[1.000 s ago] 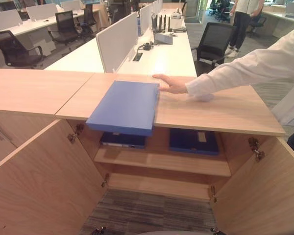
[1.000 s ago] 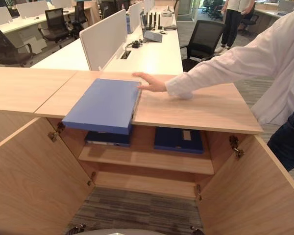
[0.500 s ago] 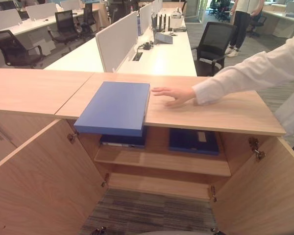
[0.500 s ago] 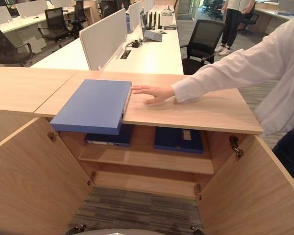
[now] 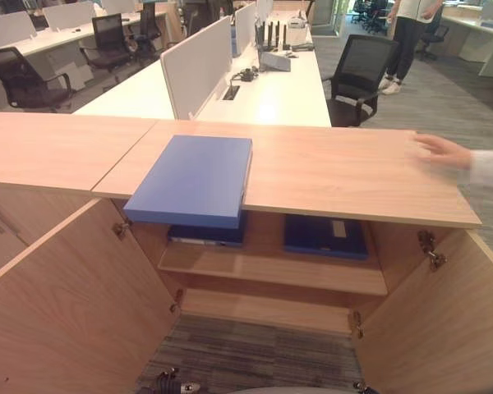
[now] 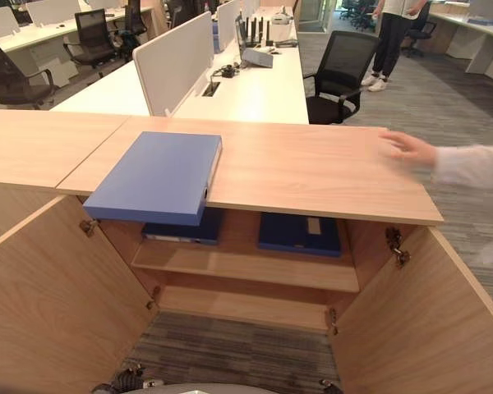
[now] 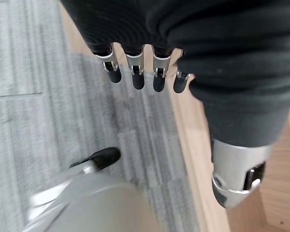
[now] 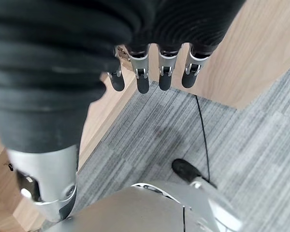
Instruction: Put the empty folder in the office cabinet
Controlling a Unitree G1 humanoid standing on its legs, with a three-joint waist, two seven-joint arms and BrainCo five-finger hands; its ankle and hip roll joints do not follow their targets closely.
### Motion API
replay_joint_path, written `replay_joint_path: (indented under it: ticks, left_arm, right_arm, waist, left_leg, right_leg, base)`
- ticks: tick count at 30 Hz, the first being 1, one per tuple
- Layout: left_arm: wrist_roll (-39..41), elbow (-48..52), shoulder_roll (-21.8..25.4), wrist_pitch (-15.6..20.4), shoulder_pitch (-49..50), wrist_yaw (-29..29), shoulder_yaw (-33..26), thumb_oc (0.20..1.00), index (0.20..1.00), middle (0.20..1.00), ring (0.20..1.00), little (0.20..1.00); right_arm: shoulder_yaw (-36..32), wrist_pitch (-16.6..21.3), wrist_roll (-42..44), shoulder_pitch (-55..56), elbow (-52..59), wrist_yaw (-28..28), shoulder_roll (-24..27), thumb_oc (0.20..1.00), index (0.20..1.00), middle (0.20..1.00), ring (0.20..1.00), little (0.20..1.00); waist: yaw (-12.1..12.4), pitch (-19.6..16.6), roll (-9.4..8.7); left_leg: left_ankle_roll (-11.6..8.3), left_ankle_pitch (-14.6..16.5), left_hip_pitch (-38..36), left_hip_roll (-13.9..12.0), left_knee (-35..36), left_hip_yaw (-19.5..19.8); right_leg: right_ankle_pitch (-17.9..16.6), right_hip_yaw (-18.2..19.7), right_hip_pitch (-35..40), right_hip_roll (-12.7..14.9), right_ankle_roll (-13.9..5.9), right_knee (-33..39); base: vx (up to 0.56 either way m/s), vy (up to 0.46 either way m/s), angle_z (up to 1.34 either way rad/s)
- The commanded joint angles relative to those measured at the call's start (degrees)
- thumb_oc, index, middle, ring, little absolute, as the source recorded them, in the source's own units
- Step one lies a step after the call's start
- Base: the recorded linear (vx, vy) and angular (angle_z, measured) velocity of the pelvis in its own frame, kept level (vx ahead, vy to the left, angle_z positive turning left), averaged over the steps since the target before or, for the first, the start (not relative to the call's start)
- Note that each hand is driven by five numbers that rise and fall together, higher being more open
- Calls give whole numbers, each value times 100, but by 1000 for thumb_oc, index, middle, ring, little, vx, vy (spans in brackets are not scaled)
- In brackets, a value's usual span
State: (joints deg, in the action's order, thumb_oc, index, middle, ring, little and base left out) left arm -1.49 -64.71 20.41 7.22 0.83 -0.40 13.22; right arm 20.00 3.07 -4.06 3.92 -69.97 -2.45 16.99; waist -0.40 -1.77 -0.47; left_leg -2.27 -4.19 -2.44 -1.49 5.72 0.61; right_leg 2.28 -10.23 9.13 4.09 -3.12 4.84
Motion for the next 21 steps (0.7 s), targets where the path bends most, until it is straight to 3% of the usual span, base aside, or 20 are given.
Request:
replay_joint_path:
  ticks: [1, 3, 4, 9, 21]
  left_arm:
    - [-531, 1520, 595, 554, -273, 1030, -405, 1000, 1000, 1000, 1000, 1000]
    - [-1051, 2730, 703, 602, 189, 1341, -592, 1000, 1000, 1000, 1000, 1000]
    - [-1054, 2753, 706, 588, 217, 1335, -601, 1000, 1000, 1000, 1000, 1000]
    - [-2722, 4591, 1345, 628, 595, 2199, -954, 1000, 1000, 1000, 1000, 1000]
    - [-3784, 6545, 1713, 783, 888, 2552, -1314, 1000, 1000, 1000, 1000, 1000]
  right_arm:
    - [-62, 182, -78, -383, -66, -228, -32, 1000, 1000, 1000, 1000, 1000]
    - [-160, 258, -65, -226, 39, -277, -104, 1000, 1000, 1000, 1000, 1000]
    - [-150, 257, -66, -215, 38, -277, -107, 1000, 1000, 1000, 1000, 1000]
    - [-313, 298, -29, -219, 47, -375, -135, 1000, 1000, 1000, 1000, 1000]
    - [-81, 198, 42, -449, -12, -484, -481, 1000, 1000, 1000, 1000, 1000]
  waist:
    - [268, 276, -103]
    - [350, 297, -151]
    - [347, 285, -145]
    - [467, 221, -196]
    - [536, 182, -193]
  left_leg:
    - [-268, 470, -243, -187, -72, -33]
    - [-269, 471, -230, -191, -72, 3]
    - [-275, 549, -275, -204, -72, 1]
    - [-282, 511, -227, -193, -72, 49]
    - [-265, 537, -220, -178, -72, 43]
  right_leg:
    - [-472, 128, -460, 478, -636, -147]
    - [-460, 103, -445, 481, -648, -141]
    - [-406, 103, -391, 467, -654, -119]
    - [-426, 56, -398, 487, -665, -136]
    - [-450, 69, -441, 486, -656, -154]
  base:
    - [-64, -22, 3]
    - [13, -29, 3]
    - [0, 0, 0]
    - [15, -3, 3]
    - [7, 1, 3]
